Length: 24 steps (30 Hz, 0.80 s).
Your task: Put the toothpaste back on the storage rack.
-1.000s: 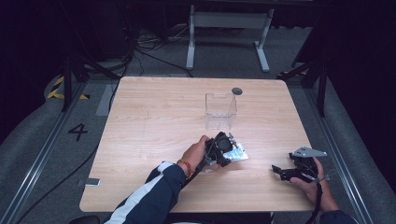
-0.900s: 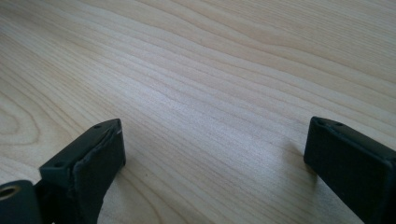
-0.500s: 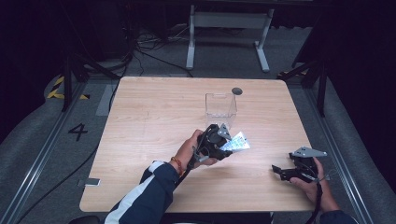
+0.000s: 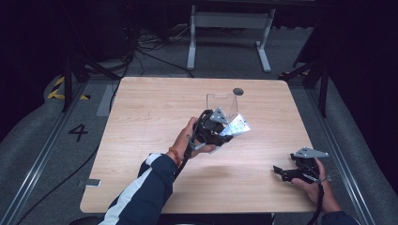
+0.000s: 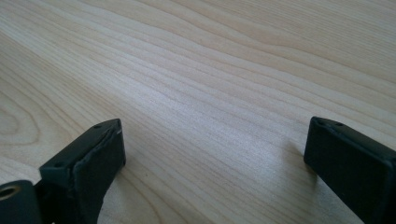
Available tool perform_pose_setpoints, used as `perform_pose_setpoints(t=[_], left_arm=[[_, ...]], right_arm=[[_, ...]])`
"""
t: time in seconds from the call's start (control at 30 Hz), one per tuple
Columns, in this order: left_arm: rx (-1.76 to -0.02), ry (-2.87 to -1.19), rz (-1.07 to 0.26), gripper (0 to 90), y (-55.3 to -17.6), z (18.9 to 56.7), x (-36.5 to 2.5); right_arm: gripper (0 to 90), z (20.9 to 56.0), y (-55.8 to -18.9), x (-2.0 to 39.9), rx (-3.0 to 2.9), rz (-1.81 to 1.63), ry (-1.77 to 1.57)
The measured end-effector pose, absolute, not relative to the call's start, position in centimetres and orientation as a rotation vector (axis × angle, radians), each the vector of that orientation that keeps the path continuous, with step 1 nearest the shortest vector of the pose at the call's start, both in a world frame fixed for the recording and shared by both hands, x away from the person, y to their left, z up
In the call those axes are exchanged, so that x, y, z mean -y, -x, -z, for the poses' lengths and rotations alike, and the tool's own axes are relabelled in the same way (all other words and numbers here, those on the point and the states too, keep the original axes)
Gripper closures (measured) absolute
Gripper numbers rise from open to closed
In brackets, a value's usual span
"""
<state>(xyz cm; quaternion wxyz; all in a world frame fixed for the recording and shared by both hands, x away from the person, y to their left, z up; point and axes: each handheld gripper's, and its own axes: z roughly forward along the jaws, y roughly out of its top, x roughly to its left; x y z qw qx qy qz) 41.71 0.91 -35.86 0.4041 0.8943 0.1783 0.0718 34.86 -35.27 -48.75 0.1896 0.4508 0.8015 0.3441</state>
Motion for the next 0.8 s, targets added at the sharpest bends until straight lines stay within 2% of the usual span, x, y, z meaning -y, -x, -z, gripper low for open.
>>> perform_pose_setpoints(t=[0.53,0.8], left_arm=[[-0.500,-2.120,-0.250,66.2,-46.0,33.2,-1.6],[-0.549,-2.047,-0.254,66.2,-48.5,33.6,-1.8]], right_arm=[[5.5,48.7,-34.9,35.3,-2.253,-0.968,-1.268],[5.5,48.7,-34.9,35.3,-2.254,-0.967,-1.268]])
